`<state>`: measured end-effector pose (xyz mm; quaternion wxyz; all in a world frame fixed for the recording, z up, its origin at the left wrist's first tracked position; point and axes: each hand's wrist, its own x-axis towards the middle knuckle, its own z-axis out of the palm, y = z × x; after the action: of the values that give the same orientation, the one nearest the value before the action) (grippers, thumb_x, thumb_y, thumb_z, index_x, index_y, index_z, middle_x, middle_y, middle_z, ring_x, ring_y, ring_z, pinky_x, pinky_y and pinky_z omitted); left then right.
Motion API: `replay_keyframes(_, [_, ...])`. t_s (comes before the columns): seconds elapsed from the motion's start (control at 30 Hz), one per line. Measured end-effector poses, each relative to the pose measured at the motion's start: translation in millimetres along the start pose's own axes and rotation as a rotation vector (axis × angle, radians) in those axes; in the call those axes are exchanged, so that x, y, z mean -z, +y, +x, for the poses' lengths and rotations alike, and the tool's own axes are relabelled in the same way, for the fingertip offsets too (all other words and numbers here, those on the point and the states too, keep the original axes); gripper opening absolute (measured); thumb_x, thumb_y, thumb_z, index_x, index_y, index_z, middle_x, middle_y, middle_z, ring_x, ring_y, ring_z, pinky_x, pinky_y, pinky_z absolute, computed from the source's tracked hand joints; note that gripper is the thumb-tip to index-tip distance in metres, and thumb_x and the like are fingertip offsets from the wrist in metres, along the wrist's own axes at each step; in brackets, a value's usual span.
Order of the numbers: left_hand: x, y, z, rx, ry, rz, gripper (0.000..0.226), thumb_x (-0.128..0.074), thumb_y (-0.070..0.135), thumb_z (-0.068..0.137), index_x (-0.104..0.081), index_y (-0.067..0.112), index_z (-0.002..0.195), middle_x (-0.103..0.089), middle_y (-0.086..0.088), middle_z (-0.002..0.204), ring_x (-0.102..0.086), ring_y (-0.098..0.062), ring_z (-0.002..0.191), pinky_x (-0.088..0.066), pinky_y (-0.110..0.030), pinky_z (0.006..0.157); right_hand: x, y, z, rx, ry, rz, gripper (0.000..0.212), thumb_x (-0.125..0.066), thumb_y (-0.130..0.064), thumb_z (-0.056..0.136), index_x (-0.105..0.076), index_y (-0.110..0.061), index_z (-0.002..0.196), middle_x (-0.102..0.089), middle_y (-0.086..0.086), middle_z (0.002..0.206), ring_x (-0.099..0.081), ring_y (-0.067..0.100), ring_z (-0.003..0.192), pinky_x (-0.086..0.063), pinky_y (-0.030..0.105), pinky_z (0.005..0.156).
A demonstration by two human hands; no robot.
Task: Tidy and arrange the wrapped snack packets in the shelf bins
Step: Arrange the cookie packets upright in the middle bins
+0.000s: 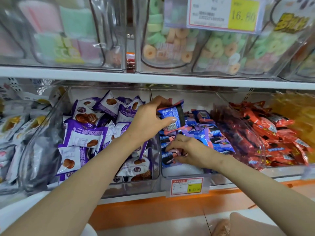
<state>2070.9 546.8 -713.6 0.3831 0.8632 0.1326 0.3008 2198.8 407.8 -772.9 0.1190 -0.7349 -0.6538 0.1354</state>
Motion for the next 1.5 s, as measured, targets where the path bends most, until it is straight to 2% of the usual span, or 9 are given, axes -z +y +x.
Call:
replay_keyframes(0.3, [0,11,0,-0.002,-0.066,0.145,0.044,-0.069,0.015,0.079,-0.054,0.016,0.121,-0.063,0.006,0.104,-0.053,-0.004,0.081,-0.038,-0.011,0.063,2,-4,0,-0.106,0.020,-0.089,0.045,-0.075,-0.025,0.076,-0.049,-0.013,0.111,-0.047,0.002,0.113,-0.046,0.017,0.084,-0.043,0.033,0.074])
replay_keyframes(0.47, [-1,22,1,0.013,-0.173,0.183,0.038,-0.067,0.015,0.077,-0.054,0.012,0.113,-0.061,-0.003,0.090,-0.055,-0.022,0.078,-0.042,-0.029,0.065,6,5,-6,-0.145,0.043,0.086,0.047,-0.077,-0.012,0.074,-0.053,-0.011,0.115,-0.047,0.001,0.106,-0.051,0.017,0.084,-0.038,0.017,0.069])
replay_keyframes(0.7, [-5,23,10,0.051,-0.319,0.210,0.036,-0.071,0.020,0.079,-0.055,0.000,0.105,-0.064,-0.019,0.100,-0.058,-0.033,0.092,-0.046,-0.039,0.077,25,13,-23,-0.268,0.046,0.780,0.041,-0.057,0.017,0.079,-0.056,-0.019,0.099,-0.063,0.012,0.104,-0.065,0.020,0.086,-0.053,0.044,0.090])
replay_keyframes(0.8, [-13,20,12,0.056,-0.346,0.181,0.037,-0.074,0.019,0.076,-0.057,-0.003,0.101,-0.064,-0.022,0.097,-0.060,-0.034,0.091,-0.047,-0.046,0.080,42,19,-38,-0.190,-0.025,1.275,0.054,-0.052,0.010,0.072,-0.053,-0.014,0.120,-0.067,0.014,0.107,-0.066,0.033,0.099,-0.052,0.042,0.092])
replay_keyframes(0.87, [-19,19,13,0.057,-0.321,0.203,0.038,-0.074,0.021,0.076,-0.058,-0.001,0.102,-0.064,-0.020,0.096,-0.060,-0.033,0.090,-0.048,-0.046,0.079,46,19,-41,-0.162,-0.045,1.370,0.056,-0.059,0.007,0.075,-0.049,-0.012,0.127,-0.068,0.015,0.106,-0.066,0.037,0.099,-0.054,0.039,0.087])
replay_keyframes(1.03, [-30,20,14,-0.001,-0.108,0.466,0.044,-0.071,0.033,0.079,-0.060,0.020,0.119,-0.059,-0.007,0.109,-0.056,-0.023,0.098,-0.045,-0.029,0.078,46,17,-38,-0.179,0.241,1.425,0.040,-0.060,0.003,0.074,-0.055,-0.003,0.114,-0.069,0.015,0.101,-0.068,0.029,0.093,-0.056,0.033,0.083])
replay_keyframes(1.23, [-23,28,15,0.172,-0.286,-0.149,0.049,-0.076,0.009,0.074,-0.057,0.016,0.119,-0.058,0.009,0.107,-0.055,-0.005,0.102,-0.044,-0.010,0.085,52,13,-33,-0.252,0.501,1.340,0.011,-0.058,0.006,0.083,-0.065,-0.001,0.088,-0.068,0.009,0.091,-0.067,0.014,0.076,-0.055,0.019,0.068])
replay_keyframes(1.4, [-24,29,14,0.161,-0.245,-0.222,0.032,-0.071,0.010,0.080,-0.058,0.017,0.109,-0.058,0.009,0.107,-0.055,0.004,0.093,-0.043,-0.002,0.075,49,12,-31,-0.272,0.529,1.293,0.023,-0.060,0.016,0.077,-0.055,-0.006,0.082,-0.065,0.007,0.073,-0.065,0.015,0.064,-0.058,0.024,0.068])
replay_keyframes(1.5, [-29,28,16,0.128,-0.178,-0.213,0.039,-0.069,0.004,0.080,-0.052,0.019,0.111,-0.056,0.002,0.115,-0.055,-0.002,0.099,-0.048,-0.012,0.082,49,11,-31,-0.260,0.496,1.380,0.033,-0.057,0.020,0.076,-0.051,-0.006,0.095,-0.067,0.003,0.069,-0.067,0.014,0.062,-0.059,0.026,0.065])
